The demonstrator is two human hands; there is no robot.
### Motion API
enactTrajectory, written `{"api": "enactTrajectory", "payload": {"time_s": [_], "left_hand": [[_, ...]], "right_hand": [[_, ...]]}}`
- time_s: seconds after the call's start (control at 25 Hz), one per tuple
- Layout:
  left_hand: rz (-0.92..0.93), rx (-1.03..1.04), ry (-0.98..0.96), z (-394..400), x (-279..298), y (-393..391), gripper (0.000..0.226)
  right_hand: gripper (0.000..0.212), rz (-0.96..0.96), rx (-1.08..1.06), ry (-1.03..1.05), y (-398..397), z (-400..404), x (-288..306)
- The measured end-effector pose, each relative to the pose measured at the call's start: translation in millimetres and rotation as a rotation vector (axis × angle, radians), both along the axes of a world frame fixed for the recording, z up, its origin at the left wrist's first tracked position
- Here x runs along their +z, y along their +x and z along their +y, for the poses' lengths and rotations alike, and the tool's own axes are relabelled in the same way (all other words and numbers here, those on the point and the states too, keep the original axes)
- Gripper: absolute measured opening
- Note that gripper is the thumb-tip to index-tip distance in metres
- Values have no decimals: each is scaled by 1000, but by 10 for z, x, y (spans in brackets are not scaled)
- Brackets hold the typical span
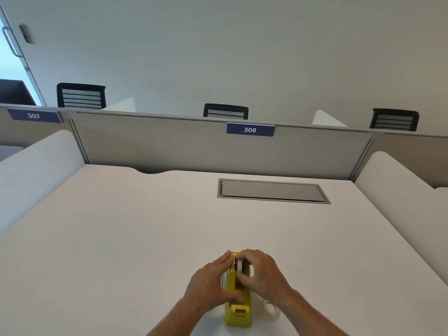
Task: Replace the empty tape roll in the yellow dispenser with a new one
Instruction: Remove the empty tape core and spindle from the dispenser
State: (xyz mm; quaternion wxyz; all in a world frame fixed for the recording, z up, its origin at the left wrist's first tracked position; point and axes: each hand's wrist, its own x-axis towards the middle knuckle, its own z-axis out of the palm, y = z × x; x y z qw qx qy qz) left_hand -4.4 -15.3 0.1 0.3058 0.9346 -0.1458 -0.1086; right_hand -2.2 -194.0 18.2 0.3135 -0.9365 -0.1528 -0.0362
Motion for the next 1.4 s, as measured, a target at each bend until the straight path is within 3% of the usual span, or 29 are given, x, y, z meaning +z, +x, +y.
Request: {"api": "enactTrajectory", "payload": {"time_s": [0.16,0.36,0.64,0.92,1.4], "left_hand": [[-51,5,-27,-26,22,-18,102],[-117,158,-386,-91,87,-141,66],[74,271,-761,-164,206,-331,41],[256,271,-821,-153,275,-381,38],[359,202,-775,-130,341,-336,52]], "right_hand": [[29,50,-13,130,-20,4,86],[36,146,-101,347,-97,-2,189],[24,340,-177,595,-223,-64,284],[22,475,-139,648,-270,-161,277],[20,299,-221,529,-337,-84,251]]}}
